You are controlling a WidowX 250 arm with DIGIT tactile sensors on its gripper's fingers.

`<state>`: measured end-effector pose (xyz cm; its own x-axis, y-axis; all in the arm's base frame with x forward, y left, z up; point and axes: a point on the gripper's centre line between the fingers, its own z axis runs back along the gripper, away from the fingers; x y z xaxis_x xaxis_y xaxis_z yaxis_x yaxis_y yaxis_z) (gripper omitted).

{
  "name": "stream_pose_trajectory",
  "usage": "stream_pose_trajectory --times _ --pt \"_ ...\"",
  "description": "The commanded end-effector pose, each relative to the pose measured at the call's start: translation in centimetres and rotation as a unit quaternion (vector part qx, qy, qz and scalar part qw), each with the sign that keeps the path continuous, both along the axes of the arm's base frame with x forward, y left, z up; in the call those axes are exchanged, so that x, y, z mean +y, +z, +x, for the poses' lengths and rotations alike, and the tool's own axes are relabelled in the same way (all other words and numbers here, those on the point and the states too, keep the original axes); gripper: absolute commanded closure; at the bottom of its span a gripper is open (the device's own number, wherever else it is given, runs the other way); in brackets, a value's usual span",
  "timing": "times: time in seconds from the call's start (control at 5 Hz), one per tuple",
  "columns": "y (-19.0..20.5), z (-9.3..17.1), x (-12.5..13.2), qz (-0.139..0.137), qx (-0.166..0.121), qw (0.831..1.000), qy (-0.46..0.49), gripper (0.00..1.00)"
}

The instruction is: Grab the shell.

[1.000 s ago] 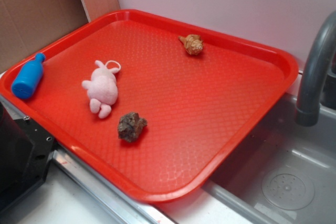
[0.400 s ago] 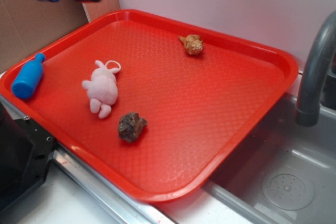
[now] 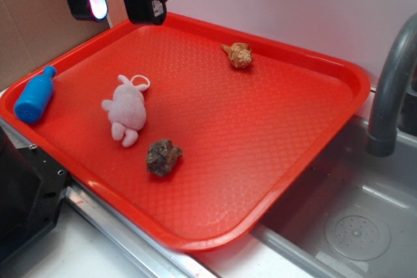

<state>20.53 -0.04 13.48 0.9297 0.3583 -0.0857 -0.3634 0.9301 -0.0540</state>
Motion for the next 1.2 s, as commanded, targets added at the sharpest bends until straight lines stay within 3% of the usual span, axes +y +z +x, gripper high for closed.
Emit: stream_pose_trajectory --times 0.0,0.2,0.4,0.6,1.0 --pt "-3.0 5.0 -0.3 -0.030 0.004 1.000 -0.005 0.00" --pt "-6.1 9.1 -1.3 0.038 -0.015 0.998 0.055 0.00" --pt "-7.4 10.2 -2.1 0.044 -0.074 0.993 0.077 0.00" --pt "-7.7 10.5 -2.3 0.022 -0.106 0.989 0.096 0.00" --pt "-8.8 11.6 -2.0 0.007 -0.114 0.984 0.138 0.00"
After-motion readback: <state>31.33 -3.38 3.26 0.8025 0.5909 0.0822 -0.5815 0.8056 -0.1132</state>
